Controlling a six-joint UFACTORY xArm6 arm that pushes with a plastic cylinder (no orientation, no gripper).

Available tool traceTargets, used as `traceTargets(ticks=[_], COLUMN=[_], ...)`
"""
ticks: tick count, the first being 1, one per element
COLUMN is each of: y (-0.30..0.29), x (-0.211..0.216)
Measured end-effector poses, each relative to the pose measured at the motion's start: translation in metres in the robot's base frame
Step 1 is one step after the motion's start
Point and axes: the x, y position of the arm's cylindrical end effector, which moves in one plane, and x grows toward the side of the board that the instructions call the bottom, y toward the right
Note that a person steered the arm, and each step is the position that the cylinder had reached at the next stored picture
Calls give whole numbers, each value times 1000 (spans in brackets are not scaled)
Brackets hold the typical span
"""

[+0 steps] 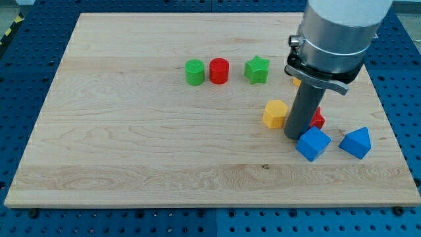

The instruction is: Slide yellow hexagon closer to the green star

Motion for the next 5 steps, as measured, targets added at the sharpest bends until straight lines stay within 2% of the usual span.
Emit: traceTargets(ticks=[2,4,5], y=[-16,-54,-64], x=[-3,-43,-44])
